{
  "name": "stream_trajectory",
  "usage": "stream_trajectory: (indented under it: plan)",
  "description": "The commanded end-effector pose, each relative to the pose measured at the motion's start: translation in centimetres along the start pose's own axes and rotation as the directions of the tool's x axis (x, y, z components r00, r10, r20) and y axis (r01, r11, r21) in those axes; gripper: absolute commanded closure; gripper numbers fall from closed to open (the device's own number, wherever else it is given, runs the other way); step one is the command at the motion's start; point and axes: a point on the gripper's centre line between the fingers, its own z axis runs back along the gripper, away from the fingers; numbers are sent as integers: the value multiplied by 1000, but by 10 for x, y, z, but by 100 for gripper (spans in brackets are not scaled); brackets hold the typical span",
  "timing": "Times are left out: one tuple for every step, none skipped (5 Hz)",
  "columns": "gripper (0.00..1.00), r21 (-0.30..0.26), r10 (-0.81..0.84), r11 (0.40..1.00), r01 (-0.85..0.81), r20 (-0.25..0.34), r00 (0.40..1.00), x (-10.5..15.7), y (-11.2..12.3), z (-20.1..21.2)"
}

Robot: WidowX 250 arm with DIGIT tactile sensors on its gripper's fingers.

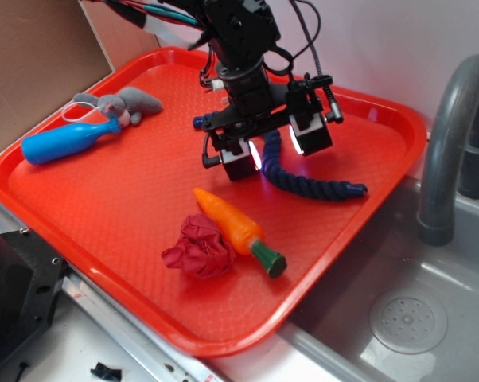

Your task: Grab the blue rope.

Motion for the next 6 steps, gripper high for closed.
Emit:
stream_trajectory:
  plan:
    - [100,104,36,994,-38,24,999,-2,-6,2]
    - [100,167,67,983,-78,66,996,-3,-7,0]
    - [100,166,-44,986,25,112,993,-6,-11,22]
    - [100,61,-240,970,234,104,965,-4,-5,74]
    - [100,-104,-430,898,427,-6,903,2,3,124]
    - [100,-181,-548,823,539,0,837,-1,28,179]
